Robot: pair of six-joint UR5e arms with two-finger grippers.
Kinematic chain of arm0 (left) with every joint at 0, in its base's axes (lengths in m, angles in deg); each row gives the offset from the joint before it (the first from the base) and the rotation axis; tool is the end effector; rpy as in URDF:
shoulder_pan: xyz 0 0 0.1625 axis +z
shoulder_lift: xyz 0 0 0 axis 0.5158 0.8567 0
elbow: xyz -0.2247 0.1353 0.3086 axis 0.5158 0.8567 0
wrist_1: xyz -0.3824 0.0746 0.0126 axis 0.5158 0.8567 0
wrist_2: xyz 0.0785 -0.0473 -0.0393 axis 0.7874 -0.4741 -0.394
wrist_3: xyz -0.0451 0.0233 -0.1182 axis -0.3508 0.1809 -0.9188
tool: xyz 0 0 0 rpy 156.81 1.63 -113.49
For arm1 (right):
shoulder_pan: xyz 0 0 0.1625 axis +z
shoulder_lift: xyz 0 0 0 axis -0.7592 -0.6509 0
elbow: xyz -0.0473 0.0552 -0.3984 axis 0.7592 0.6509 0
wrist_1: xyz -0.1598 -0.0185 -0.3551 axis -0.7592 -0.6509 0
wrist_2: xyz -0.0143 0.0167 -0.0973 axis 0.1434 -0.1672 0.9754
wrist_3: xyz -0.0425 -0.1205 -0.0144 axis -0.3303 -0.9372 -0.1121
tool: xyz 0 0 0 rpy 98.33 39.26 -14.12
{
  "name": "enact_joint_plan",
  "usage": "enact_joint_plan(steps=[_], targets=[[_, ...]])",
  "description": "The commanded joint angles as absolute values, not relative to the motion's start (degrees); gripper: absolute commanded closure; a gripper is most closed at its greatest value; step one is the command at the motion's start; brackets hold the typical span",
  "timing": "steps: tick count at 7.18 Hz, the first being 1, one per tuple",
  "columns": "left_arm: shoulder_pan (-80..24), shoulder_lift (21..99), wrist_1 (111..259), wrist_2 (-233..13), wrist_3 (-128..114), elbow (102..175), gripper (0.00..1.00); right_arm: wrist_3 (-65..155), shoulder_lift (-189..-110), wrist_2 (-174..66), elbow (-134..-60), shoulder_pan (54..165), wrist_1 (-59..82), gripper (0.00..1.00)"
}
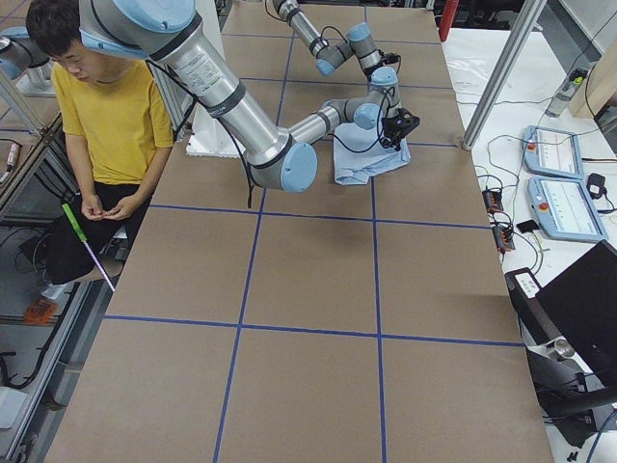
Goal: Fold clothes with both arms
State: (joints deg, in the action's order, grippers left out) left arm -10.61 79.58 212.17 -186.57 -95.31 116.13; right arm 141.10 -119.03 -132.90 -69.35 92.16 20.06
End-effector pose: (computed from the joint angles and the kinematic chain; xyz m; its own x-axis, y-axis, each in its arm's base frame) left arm 0.4895 -0.5900 0.3120 0.1113 -0.3949 -0.9119 0.5991 0.7588 -0.2555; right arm -0.5169 -0.6224 0.2691 0.2467 0.7385 0.6276 -0.6956 0.5858 -0.4159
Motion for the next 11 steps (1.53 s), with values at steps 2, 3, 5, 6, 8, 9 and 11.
enact_joint_plan(steps=[2,3,5,6,8,9,11], targets=[[-10.78,81.83,212.21,-186.60,-94.72,113.16,1.00,141.06,-118.60,-132.90,-66.54,92.28,22.77,1.00],[-10.70,82.19,213.69,-186.51,-94.72,111.66,1.00,140.97,-118.60,-132.82,-66.28,92.28,22.77,1.00],[-10.70,82.20,214.58,-186.51,-94.72,110.68,1.00,140.97,-118.60,-132.64,-65.31,92.19,24.25,1.00],[-10.87,82.11,214.50,-186.42,-94.63,110.51,1.00,140.97,-118.07,-132.46,-64.70,92.19,24.26,1.00],[-10.87,82.11,214.93,-186.51,-94.71,110.24,0.93,140.79,-117.11,-131.94,-64.26,92.19,24.26,0.00],[-11.65,81.59,219.63,-186.60,-94.72,110.15,0.92,140.27,-117.10,-132.11,-64.34,92.54,24.26,0.00],[-12.28,80.44,220.56,-186.60,-94.72,110.07,0.90,135.36,-119.28,-133.68,-65.22,94.73,24.26,0.00]])
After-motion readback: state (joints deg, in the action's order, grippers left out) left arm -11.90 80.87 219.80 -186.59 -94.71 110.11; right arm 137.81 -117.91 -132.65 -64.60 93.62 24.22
